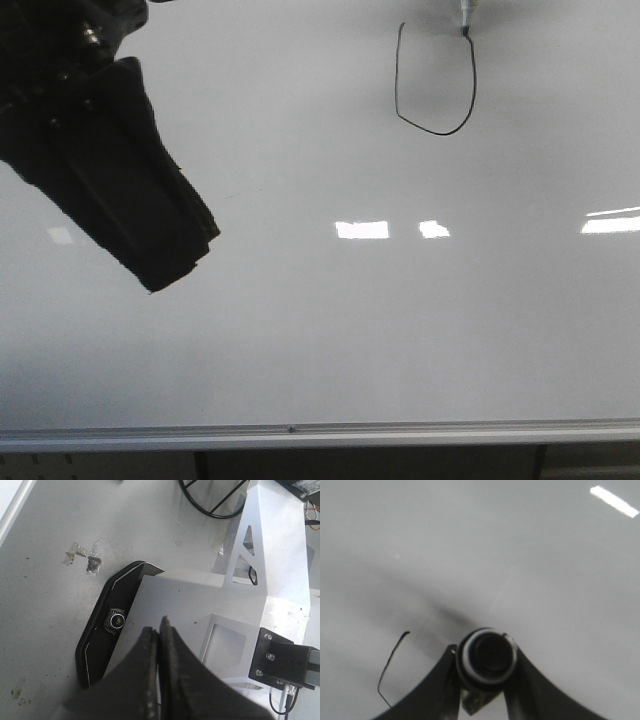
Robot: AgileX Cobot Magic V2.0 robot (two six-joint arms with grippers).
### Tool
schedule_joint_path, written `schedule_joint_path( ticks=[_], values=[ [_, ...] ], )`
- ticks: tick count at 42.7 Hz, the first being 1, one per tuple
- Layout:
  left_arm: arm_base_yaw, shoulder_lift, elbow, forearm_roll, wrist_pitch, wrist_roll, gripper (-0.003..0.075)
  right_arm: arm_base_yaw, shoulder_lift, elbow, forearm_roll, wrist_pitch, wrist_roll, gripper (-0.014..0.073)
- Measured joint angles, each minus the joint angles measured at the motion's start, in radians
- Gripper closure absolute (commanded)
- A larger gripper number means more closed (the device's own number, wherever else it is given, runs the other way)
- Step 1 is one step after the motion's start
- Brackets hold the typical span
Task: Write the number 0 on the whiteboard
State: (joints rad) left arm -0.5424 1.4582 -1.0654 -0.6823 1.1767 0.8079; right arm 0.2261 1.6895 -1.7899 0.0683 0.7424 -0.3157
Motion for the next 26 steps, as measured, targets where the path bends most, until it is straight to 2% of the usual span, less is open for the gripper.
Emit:
schedule_joint_path(
  ticks=[10, 20, 26],
  values=[
    [0.000, 0.000, 0.000, 0.000, 0.000, 0.000, 0.0740, 0.043, 0.011, -0.004, 0.038, -0.082, 0.000, 0.0660],
    [0.000, 0.000, 0.000, 0.000, 0.000, 0.000, 0.0740, 0.102, 0.040, -0.006, 0.070, -0.097, 0.000, 0.0660],
    [0.000, 0.000, 0.000, 0.000, 0.000, 0.000, 0.0740, 0.108, 0.043, -0.032, 0.159, 0.011, -0.014, 0.0657]
  ],
)
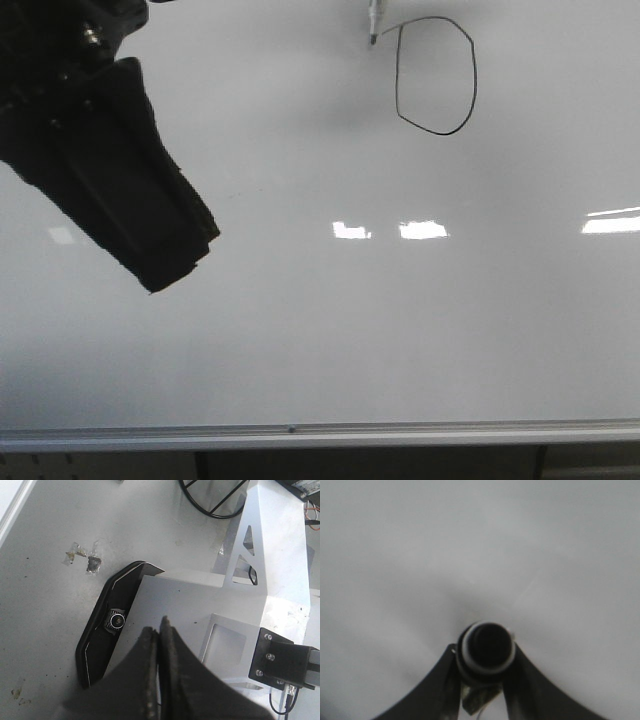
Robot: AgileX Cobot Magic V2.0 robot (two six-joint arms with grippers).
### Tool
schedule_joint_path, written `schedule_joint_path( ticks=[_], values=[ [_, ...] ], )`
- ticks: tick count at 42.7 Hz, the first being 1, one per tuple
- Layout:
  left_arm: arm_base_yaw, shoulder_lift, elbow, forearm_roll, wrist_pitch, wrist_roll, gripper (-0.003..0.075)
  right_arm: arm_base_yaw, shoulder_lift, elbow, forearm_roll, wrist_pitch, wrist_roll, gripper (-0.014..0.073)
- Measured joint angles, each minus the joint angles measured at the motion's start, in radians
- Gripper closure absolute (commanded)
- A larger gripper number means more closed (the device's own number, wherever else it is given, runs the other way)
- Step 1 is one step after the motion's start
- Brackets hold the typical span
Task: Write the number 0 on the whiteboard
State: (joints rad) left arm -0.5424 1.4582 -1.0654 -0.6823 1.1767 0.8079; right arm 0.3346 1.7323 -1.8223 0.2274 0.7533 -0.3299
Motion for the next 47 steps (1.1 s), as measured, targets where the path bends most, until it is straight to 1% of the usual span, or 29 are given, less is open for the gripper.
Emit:
schedule_joint_path(
  ticks=[3, 7, 12, 15, 17, 19, 21, 24, 27, 30, 33, 41, 47],
  values=[
    [0.000, 0.000, 0.000, 0.000, 0.000, 0.000, 0.0740, 0.000, -0.007, -0.029, 0.060, 0.093, -0.035, 0.0657],
    [0.000, 0.000, 0.000, 0.000, 0.000, 0.000, 0.0740, 0.000, -0.023, -0.080, 0.132, 0.254, -0.082, 0.0657],
    [0.000, 0.000, 0.000, 0.000, 0.000, 0.000, 0.0738, -0.006, -0.050, -0.112, 0.191, 0.442, -0.105, 0.0657],
    [0.000, 0.000, 0.000, 0.000, 0.000, 0.004, 0.0734, -0.013, -0.054, -0.114, 0.209, 0.485, -0.109, 0.0657],
    [0.000, 0.000, 0.000, -0.004, 0.000, 0.013, 0.0712, -0.018, -0.057, -0.104, 0.225, 0.492, -0.109, 0.0657],
    [0.000, 0.000, 0.000, -0.017, 0.002, 0.025, 0.0662, -0.022, -0.065, -0.076, 0.242, 0.493, -0.109, 0.0657],
    [0.000, 0.000, 0.000, -0.037, 0.011, 0.040, 0.0588, -0.025, -0.079, -0.035, 0.263, 0.493, -0.109, 0.0657],
    [0.000, 0.000, 0.000, -0.077, 0.017, 0.062, 0.0428, -0.027, -0.104, 0.044, 0.310, 0.493, -0.125, 0.0657],
    [0.000, 0.000, 0.000, -0.120, 0.021, 0.082, 0.0246, -0.027, -0.138, 0.153, 0.381, 0.493, -0.166, 0.0657],
    [0.000, 0.000, -0.002, -0.142, 0.021, 0.093, 0.0101, -0.027, -0.176, 0.255, 0.451, 0.493, -0.210, 0.0657],
    [0.000, 0.000, -0.002, -0.150, 0.019, 0.097, 0.0038, -0.027, -0.213, 0.356, 0.498, 0.492, -0.247, 0.0657],
    [0.000, 0.000, -0.002, -0.159, 0.011, 0.106, 0.0053, -0.027, -0.274, 0.538, 0.600, 0.487, -0.316, 0.0658],
    [0.000, 0.000, -0.002, -0.191, 0.011, 0.131, 0.0111, -0.027, -0.281, 0.623, 0.719, 0.477, -0.388, 0.0662]
  ],
)
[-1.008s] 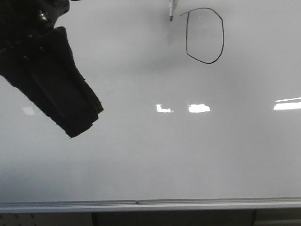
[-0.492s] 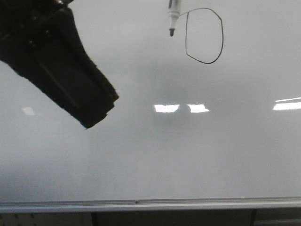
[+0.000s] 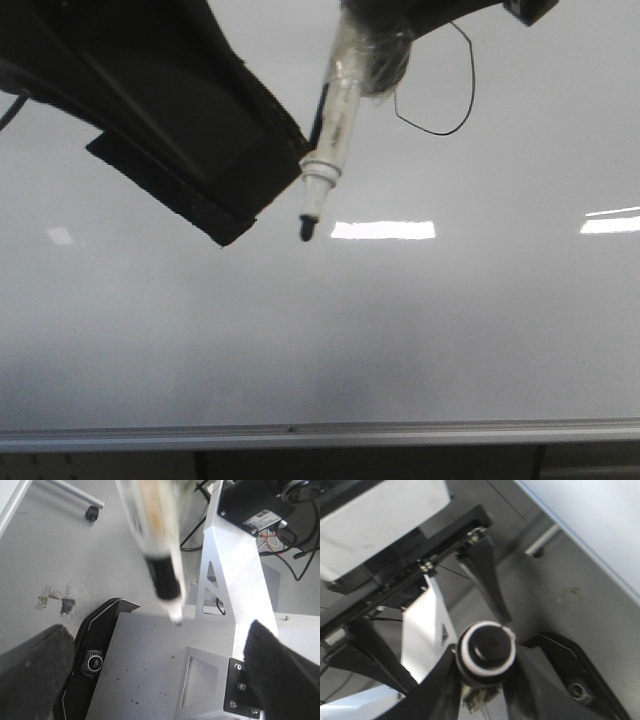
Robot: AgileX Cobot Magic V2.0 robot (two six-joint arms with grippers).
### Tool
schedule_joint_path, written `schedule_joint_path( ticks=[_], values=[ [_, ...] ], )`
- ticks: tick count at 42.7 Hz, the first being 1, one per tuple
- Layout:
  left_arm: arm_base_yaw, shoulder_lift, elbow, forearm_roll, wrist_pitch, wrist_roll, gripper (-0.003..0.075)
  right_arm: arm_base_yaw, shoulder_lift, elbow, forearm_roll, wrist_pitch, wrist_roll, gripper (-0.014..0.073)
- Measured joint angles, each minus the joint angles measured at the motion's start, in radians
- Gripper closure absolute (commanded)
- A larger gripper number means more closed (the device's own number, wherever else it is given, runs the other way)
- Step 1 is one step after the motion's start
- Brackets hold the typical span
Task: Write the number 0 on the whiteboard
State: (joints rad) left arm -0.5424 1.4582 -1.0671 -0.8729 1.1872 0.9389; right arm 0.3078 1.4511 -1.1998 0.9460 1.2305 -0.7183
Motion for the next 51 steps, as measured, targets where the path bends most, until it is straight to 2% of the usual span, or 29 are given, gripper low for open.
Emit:
schedule_joint_path(
  ticks=[6, 15, 31, 35, 38, 46, 49, 51],
  values=[
    [0.000, 0.000, 0.000, -0.036, 0.000, 0.008, 0.0188, 0.000, 0.000, 0.044, 0.087, -0.011, -0.050, 0.0662],
    [0.000, 0.000, 0.000, -0.045, 0.002, 0.017, 0.0346, 0.010, 0.000, 0.047, 0.145, -0.017, -0.075, 0.0662],
    [0.000, 0.000, 0.000, -0.063, 0.004, 0.022, 0.0740, 0.010, 0.000, 0.047, 0.152, -0.023, -0.084, 0.0662],
    [0.000, 0.000, 0.000, -0.062, 0.004, 0.012, 0.0740, 0.010, -0.004, 0.047, 0.148, -0.024, -0.090, 0.0656],
    [0.000, 0.000, 0.000, -0.060, 0.004, 0.010, 0.0740, 0.010, -0.006, 0.047, 0.146, -0.024, -0.091, 0.0611],
    [0.000, 0.000, 0.000, -0.054, 0.004, 0.009, 0.0740, 0.010, -0.006, 0.047, 0.144, -0.023, -0.091, 0.0287],
    [0.000, 0.000, 0.000, -0.039, -0.006, 0.013, 0.0740, 0.010, -0.006, 0.047, 0.146, -0.020, -0.094, 0.0195],
    [0.000, 0.000, 0.000, -0.025, -0.011, 0.018, 0.0740, 0.010, -0.006, 0.047, 0.153, -0.020, -0.110, 0.0168]
  ],
)
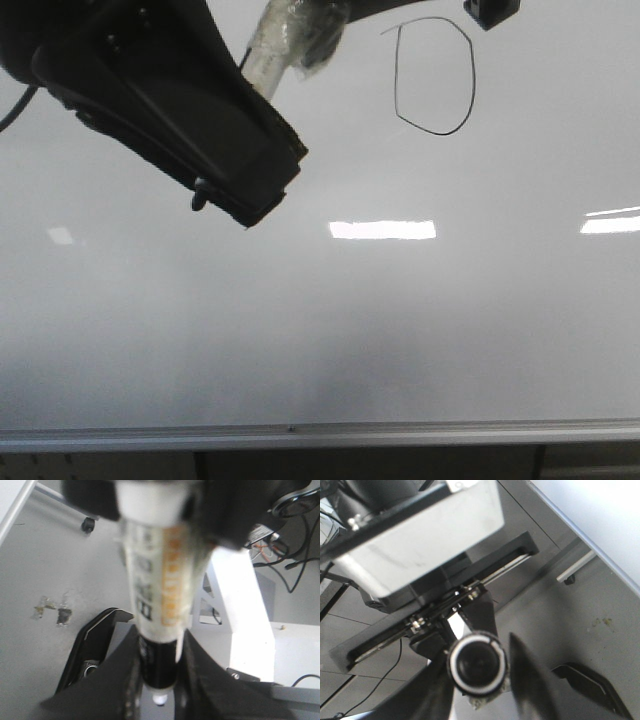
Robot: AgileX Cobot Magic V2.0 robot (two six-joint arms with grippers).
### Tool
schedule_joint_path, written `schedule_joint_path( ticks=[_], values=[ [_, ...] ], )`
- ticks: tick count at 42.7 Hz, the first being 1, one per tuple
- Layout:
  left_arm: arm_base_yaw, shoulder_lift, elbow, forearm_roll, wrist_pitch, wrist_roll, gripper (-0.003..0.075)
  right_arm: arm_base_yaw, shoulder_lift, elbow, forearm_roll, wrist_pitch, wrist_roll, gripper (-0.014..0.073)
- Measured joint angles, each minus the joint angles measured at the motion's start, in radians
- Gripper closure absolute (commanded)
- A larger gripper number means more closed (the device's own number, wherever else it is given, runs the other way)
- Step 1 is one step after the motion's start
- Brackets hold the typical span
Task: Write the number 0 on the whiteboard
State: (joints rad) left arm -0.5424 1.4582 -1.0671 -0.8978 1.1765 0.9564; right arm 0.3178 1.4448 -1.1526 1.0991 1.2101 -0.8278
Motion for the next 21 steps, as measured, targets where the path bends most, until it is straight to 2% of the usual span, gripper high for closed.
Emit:
schedule_joint_path(
  ticks=[10, 16, 21],
  values=[
    [-0.002, 0.000, 0.000, 0.137, -0.091, -0.031, 0.0740, -0.006, -0.066, 0.000, -0.017, -0.073, -0.059, 0.0202],
    [0.020, 0.000, 0.000, 0.283, -0.179, -0.165, 0.0740, -0.022, -0.160, 0.007, -0.081, -0.189, -0.045, 0.0267],
    [0.091, 0.000, 0.000, 0.400, -0.227, -0.317, 0.0740, -0.024, -0.274, 0.057, -0.173, -0.334, -0.005, 0.0311]
  ],
)
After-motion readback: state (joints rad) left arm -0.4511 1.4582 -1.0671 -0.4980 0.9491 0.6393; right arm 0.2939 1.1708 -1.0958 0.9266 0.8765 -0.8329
